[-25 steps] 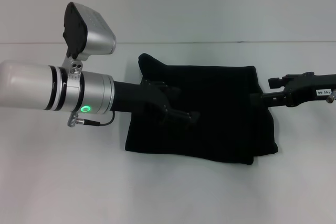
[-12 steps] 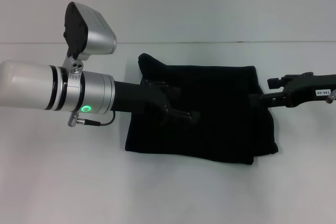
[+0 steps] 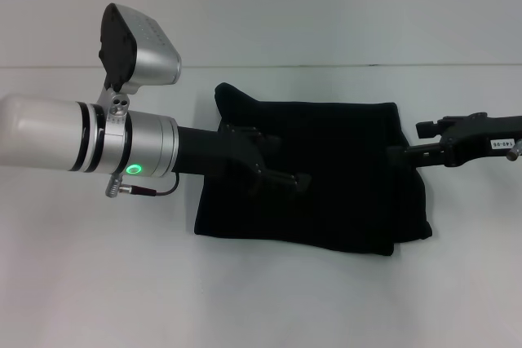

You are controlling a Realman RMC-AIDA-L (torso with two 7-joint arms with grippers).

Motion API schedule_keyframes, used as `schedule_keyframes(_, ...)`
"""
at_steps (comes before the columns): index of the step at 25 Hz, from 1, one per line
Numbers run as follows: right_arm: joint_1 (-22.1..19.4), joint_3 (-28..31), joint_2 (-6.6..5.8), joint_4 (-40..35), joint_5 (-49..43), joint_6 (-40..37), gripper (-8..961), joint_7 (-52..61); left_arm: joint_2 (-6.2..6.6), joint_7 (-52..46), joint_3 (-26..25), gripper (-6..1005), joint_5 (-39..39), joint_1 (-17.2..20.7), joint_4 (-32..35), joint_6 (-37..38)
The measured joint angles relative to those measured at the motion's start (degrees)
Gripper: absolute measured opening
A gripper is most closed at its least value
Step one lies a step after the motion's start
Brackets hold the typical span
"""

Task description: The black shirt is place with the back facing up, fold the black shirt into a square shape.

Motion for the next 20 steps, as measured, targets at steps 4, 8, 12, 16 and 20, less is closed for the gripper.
schedule_keyframes(4, 0.0, 0.0, 0.0, 0.1, 0.0, 0.0, 922, 0.0, 0.0, 0.0, 0.0, 891, 0.0, 0.0, -0.1, -0.1)
schedule_keyframes(8, 0.0, 0.0, -0.06, 0.1, 0.0, 0.0, 922, 0.0, 0.0, 0.0, 0.0, 891, 0.0, 0.0, -0.1, -0.1)
schedule_keyframes(12, 0.0, 0.0, -0.1, 0.1, 0.0, 0.0, 921, 0.0, 0.0, 0.0, 0.0, 891, 0.0, 0.0, -0.1, -0.1)
schedule_keyframes(16, 0.0, 0.0, -0.09, 0.1, 0.0, -0.1, 920, 0.0, 0.0, 0.0, 0.0, 891, 0.0, 0.0, -0.2, -0.1)
schedule_keyframes(20, 0.0, 0.0, -0.09, 0.1, 0.0, -0.1, 920, 0.0, 0.0, 0.0, -0.1, 891, 0.0, 0.0, -0.2, -0.1)
